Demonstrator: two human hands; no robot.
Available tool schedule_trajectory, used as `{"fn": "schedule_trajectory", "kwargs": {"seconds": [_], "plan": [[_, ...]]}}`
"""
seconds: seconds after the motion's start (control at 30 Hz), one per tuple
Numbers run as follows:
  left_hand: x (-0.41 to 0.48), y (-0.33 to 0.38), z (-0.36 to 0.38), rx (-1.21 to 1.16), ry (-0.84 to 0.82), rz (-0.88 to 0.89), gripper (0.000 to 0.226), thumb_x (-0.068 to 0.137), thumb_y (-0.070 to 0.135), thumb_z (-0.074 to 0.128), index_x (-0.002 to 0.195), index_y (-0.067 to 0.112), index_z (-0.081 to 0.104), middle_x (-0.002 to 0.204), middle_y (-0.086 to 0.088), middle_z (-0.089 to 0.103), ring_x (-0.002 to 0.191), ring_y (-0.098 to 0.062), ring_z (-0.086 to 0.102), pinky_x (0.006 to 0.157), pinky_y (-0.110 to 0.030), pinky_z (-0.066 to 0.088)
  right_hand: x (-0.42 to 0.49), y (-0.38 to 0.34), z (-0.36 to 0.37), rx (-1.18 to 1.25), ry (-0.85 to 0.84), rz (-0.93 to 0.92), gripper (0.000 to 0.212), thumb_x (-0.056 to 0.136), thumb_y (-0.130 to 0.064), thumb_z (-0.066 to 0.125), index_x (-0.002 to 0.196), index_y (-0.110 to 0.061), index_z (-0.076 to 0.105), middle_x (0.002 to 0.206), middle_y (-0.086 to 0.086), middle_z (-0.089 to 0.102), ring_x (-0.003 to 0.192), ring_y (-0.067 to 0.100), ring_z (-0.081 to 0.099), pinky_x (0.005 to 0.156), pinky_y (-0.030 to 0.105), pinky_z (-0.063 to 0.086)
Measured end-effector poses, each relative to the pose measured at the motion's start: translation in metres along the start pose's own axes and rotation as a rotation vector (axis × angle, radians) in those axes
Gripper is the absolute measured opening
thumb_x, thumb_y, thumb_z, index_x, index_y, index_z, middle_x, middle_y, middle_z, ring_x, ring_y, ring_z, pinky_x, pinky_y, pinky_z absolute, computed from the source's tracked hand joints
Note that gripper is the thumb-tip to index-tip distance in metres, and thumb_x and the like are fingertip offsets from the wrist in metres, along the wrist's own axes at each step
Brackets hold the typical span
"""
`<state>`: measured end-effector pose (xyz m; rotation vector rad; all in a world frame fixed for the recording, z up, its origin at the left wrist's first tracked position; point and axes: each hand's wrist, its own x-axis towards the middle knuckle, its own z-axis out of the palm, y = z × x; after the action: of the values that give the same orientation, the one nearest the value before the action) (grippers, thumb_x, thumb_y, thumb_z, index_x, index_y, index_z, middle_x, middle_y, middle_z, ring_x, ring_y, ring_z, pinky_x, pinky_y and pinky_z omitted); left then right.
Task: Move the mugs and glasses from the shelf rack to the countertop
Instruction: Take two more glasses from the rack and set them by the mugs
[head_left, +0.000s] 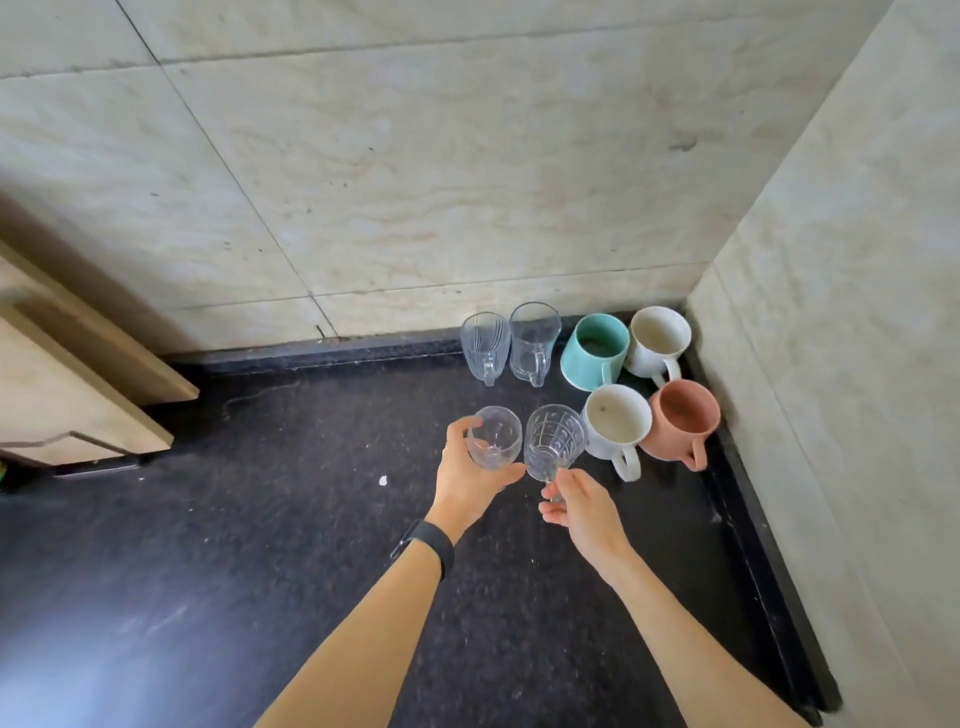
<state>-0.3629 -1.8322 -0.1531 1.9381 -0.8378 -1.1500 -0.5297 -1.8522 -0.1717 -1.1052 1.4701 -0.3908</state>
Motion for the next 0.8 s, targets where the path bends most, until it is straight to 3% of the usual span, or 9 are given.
{"fn": "schedule_trajectory", "kwargs": {"seconds": [0.07,0.3,0.53,0.8], "plan": [[0.013,0.002,0.003,-0.029,0.009,-0.004,0.078,0.068,0.019,0.089,0.128,0.028,0.04,0.108,0.003,0.061,0.089,-0.012,0.065,0.078,-0.031,0.058,0.017,-0.004,-0.001,0.0,-0.007,-0.014,0.028,0.106,-0.034,0.042,0.095,-0.017,0.061,0.097,0.003,0.069,0.088,0.019,0.073,0.091,0.035,0.059],[0.052,0.007,0.008,-0.031,0.036,0.012,0.082,0.068,0.019,0.089,0.128,0.031,0.036,0.113,0.004,0.059,0.097,-0.017,0.065,0.088,-0.04,0.056,0.052,-0.004,0.002,0.081,-0.037,-0.021,0.029,0.105,-0.031,0.044,0.094,-0.013,0.063,0.097,0.007,0.07,0.091,0.021,0.072,0.095,0.04,0.057],[0.069,0.008,0.009,0.002,0.039,0.024,0.08,0.067,0.02,0.088,0.127,0.031,0.037,0.113,0.005,0.059,0.097,-0.017,0.065,0.082,-0.032,0.054,0.061,-0.015,0.013,0.147,-0.029,-0.003,0.028,0.105,-0.029,0.044,0.106,-0.01,0.065,0.107,0.003,0.069,0.098,0.018,0.07,0.097,0.037,0.056],[0.076,0.009,0.005,-0.006,0.01,0.015,0.082,0.067,0.02,0.089,0.128,0.031,0.036,0.113,0.003,0.06,0.097,-0.015,0.065,0.086,-0.035,0.055,0.065,-0.018,0.008,0.05,-0.004,0.016,0.03,0.106,-0.035,0.041,0.095,-0.016,0.062,0.101,0.004,0.07,0.094,0.019,0.069,0.097,0.041,0.056]]}}
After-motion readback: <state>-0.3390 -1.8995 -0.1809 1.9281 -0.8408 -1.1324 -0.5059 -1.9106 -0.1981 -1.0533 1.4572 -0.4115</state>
